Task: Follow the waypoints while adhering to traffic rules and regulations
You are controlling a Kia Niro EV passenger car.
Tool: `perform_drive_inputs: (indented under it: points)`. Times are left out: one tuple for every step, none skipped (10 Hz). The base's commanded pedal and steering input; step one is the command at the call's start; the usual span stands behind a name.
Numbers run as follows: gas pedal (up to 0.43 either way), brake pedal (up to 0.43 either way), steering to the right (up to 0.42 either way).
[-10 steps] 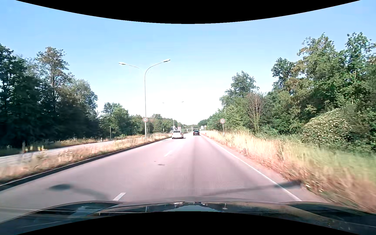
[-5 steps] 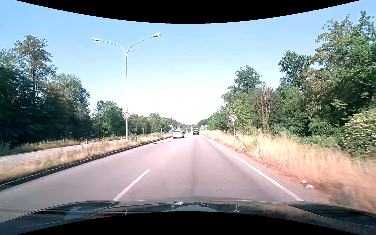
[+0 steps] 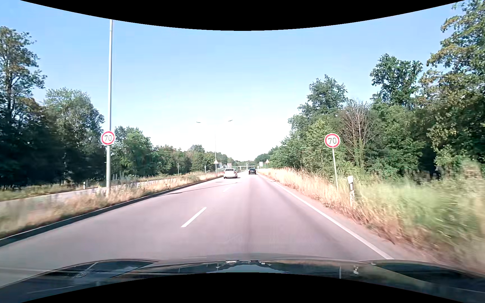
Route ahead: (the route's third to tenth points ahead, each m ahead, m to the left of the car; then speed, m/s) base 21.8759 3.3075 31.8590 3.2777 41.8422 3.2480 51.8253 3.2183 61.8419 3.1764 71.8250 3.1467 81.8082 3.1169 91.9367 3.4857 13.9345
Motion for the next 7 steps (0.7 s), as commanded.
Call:
perform_drive_inputs:
  points:
    - [0.197,0.000,0.000]
    - [0.197,0.000,0.000]
    - [0.197,0.000,0.000]
    - [0.197,0.000,0.000]
    - [0.197,0.000,0.000]
    - [0.197,0.000,0.000]
    - [0.197,0.000,0.000]
